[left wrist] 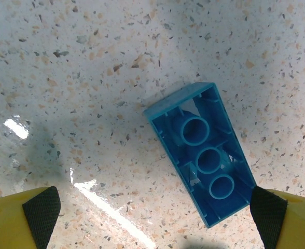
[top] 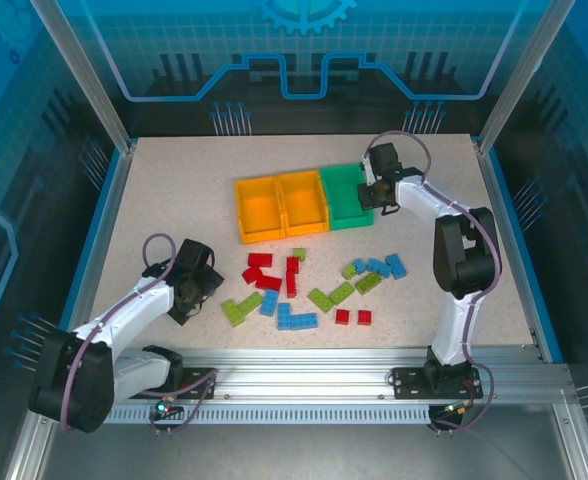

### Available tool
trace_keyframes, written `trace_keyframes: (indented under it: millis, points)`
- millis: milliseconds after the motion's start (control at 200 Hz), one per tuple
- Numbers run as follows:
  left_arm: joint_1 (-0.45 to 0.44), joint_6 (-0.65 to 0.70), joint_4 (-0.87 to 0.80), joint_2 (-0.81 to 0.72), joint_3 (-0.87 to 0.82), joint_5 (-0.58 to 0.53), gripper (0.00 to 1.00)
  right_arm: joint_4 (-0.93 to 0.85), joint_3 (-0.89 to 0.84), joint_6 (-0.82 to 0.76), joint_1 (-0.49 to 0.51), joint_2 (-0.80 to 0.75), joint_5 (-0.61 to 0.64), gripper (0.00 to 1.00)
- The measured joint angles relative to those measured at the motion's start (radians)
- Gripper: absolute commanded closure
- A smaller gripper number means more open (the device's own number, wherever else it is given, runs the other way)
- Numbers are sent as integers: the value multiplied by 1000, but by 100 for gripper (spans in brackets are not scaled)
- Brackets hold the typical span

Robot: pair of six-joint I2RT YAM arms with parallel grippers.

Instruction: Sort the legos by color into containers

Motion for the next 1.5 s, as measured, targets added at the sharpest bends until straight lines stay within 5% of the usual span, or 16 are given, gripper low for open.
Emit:
trace_keyframes:
  millis: [405,645,815,1246,1496]
  points:
    - [23,-24,77,65,0,-2,1,24,-82,32,5,-60,1,89]
    - [35,-23,83,135,20,-2,3,9,-147,72,16,-131,6,52]
    - [40,-15,66,156,31,-3,13,6,-201,97,16,-230,12,26]
    - [51,24,6,175,32,-22,59,-34,-417,184,-34,-374,21,23]
    - [53,56,5,175,36,-21,63,-39,-517,201,-76,-476,-9,23]
